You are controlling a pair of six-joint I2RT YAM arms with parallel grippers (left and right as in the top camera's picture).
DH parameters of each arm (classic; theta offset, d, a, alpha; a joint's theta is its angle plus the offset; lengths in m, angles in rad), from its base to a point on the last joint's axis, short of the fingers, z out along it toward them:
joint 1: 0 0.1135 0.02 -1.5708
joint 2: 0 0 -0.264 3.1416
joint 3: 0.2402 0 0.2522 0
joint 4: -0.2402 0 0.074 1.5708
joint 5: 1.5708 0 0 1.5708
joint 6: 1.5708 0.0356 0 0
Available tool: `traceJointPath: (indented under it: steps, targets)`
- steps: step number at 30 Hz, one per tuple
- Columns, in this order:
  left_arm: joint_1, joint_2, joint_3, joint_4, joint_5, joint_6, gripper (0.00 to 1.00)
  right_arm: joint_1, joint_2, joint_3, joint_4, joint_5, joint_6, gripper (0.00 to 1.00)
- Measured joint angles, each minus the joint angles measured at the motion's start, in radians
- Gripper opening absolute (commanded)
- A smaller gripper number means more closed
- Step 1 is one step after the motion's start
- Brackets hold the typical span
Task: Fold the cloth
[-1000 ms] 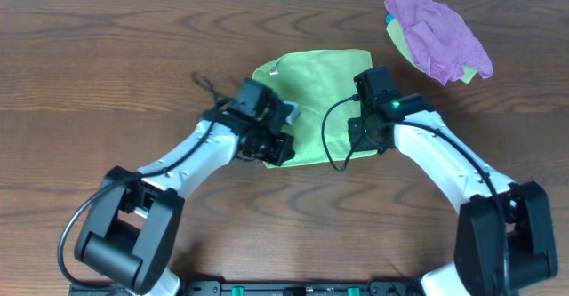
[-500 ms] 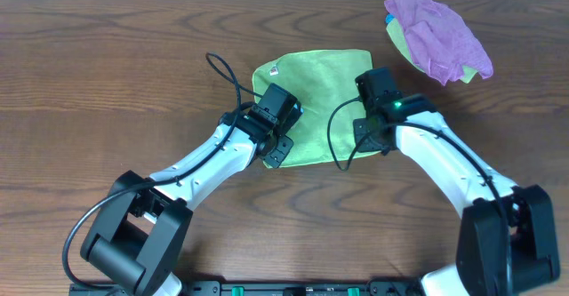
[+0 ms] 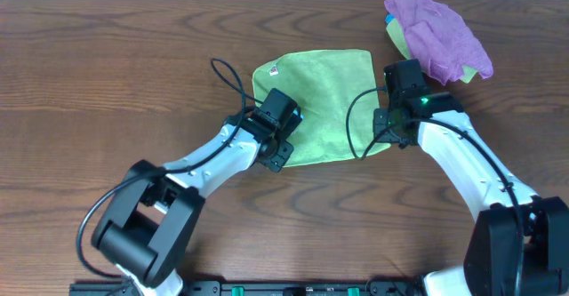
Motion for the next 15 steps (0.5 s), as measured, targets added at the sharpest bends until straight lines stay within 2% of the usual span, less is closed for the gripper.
traceJointPath:
  steps: [15]
  targets:
    - [0.000, 0.027, 0.000, 0.006, 0.006, -0.050, 0.06, 0.000, 0.000, 0.000, 0.011, -0.011, 0.000, 0.01]
